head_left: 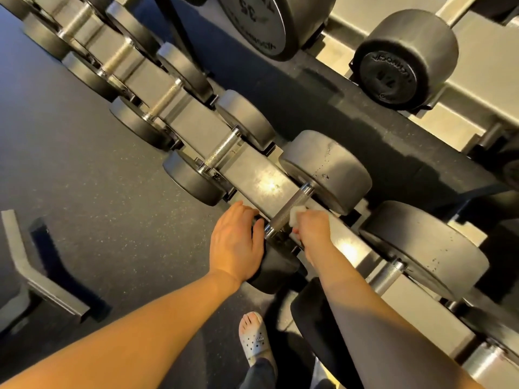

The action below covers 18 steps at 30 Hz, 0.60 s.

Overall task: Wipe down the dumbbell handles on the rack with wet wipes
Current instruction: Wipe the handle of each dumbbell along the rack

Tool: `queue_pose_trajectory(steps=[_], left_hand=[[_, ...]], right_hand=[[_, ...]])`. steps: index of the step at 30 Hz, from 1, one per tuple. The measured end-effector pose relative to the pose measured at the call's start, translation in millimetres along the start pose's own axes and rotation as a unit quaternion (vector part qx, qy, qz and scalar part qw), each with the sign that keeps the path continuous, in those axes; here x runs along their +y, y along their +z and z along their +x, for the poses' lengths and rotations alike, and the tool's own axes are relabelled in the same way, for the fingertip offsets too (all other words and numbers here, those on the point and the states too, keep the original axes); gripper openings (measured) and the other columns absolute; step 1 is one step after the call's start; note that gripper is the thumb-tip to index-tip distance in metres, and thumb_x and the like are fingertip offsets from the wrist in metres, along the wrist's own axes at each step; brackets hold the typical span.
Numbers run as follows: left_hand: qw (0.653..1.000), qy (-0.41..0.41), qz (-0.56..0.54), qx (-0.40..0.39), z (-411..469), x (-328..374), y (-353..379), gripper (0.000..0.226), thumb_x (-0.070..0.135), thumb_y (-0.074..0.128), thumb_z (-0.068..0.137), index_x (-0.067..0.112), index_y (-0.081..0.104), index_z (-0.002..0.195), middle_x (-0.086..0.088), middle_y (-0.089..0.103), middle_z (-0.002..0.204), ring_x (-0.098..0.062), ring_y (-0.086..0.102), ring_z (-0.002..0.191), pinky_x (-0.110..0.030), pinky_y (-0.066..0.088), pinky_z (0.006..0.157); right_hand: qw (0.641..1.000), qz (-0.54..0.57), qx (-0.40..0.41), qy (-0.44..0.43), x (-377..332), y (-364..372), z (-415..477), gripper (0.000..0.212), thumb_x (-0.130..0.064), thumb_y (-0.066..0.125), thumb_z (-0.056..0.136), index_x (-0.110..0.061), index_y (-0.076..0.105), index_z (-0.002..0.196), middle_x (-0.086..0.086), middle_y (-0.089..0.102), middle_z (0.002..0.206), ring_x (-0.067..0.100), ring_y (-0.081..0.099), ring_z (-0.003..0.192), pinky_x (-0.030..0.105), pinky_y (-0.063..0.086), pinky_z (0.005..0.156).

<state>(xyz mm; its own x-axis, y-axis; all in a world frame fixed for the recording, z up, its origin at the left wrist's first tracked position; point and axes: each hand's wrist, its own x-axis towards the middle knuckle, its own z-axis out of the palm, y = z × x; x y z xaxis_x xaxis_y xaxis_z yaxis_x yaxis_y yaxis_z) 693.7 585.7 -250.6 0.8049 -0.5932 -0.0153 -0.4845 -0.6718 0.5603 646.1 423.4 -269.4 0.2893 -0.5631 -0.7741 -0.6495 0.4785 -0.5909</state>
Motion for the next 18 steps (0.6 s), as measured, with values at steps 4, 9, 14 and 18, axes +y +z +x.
queue_pose_trajectory(steps=[4,9,14,18], left_hand=[[1.0,0.015,0.0,0.006,-1,-1,1,0.018,0.025,0.049,0.104,0.016,0.065,0.107,0.003,0.06,0.103,-0.016,0.058,0.1,-0.036,0.049,0.096],[1.0,0.02,0.007,-0.009,-1,-5,2,0.022,0.028,0.046,0.104,0.016,0.064,0.107,0.002,0.061,0.105,-0.024,0.06,0.111,-0.045,0.049,0.101],[1.0,0.024,0.004,-0.016,1,-5,1,0.018,0.024,0.047,0.103,0.016,0.062,0.099,0.002,0.059,0.099,-0.024,0.059,0.105,-0.043,0.047,0.103],[1.0,0.019,-0.014,-0.017,1,-5,1,0.02,0.025,0.047,0.103,0.016,0.064,0.101,0.003,0.06,0.1,-0.022,0.06,0.111,-0.042,0.044,0.108]], right_hand=[[0.986,-0.155,-0.064,0.016,17,11,-10,0.013,-0.005,0.056,0.091,0.001,0.066,0.086,0.013,0.065,0.084,0.03,0.066,0.088,0.027,0.049,0.067],[0.982,-0.155,-0.097,-0.049,17,14,-15,0.016,-0.017,0.068,0.09,-0.006,0.072,0.08,0.004,0.066,0.07,0.021,0.064,0.069,0.029,0.049,0.065],[0.975,-0.182,-0.003,-0.129,11,31,-22,0.037,-0.024,0.071,0.09,-0.015,0.062,0.056,0.001,0.064,0.056,0.018,0.062,0.057,0.034,0.055,0.061],[0.981,-0.121,0.06,-0.137,7,8,-19,0.032,-0.02,0.064,0.095,-0.013,0.061,0.064,0.006,0.065,0.063,0.021,0.065,0.057,0.042,0.061,0.065]])
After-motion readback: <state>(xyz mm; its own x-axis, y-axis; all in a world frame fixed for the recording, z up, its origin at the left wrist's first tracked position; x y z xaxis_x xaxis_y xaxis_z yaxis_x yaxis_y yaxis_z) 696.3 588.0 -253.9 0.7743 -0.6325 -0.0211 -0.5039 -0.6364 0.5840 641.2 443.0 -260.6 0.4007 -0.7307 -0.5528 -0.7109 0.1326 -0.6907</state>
